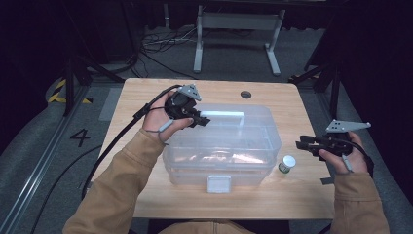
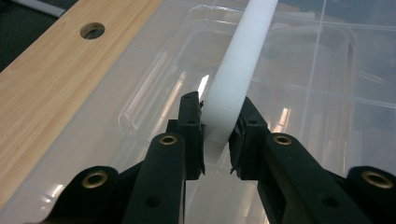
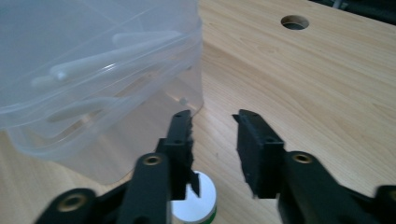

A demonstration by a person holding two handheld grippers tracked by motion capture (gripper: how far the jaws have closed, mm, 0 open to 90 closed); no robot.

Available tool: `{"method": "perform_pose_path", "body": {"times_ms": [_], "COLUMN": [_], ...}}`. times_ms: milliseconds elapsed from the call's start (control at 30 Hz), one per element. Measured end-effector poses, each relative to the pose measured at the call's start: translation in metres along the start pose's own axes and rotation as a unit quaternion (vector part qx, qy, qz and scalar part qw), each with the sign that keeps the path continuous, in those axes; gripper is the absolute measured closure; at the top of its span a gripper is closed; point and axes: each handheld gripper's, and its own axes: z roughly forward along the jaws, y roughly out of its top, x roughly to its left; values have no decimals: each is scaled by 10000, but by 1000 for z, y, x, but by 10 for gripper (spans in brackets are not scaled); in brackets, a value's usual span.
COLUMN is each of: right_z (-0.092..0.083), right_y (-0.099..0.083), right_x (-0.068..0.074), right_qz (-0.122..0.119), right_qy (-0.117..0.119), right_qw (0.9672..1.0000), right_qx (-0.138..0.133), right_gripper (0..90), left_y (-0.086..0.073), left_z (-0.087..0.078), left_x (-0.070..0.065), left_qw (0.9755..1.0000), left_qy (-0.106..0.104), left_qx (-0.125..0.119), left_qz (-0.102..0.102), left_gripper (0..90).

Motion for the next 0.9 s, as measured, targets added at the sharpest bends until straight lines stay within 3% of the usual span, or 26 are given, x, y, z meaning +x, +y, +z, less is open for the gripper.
{"method": "perform_pose_path", "body": {"times_ms": [233, 367, 433, 567, 900], "right_z": [-4, -2, 1, 7, 18], "right_y": [1, 0, 0, 3, 7], "right_x": [8, 12, 18, 27, 40], "right_qz": [-54, -86, -154, -330, -482], "right_qy": [322, 545, 849, 1099, 1423], "right_qw": [9995, 9985, 9962, 9933, 9884], "right_qx": [-3, 49, 116, 166, 234], "right_gripper": [898, 896, 898, 900, 900], "left_y": [7, 10, 13, 15, 20], "left_z": [-2, -3, -3, -3, -4], "left_x": [7, 11, 13, 16, 20], "left_qw": [9998, 9996, 9993, 9990, 9979], "left_qy": [-80, -142, -137, -190, -234], "left_qx": [93, 145, 202, 224, 326], "left_qz": [-123, -210, -281, -326, -510], "left_gripper": [767, 767, 767, 766, 766]}}
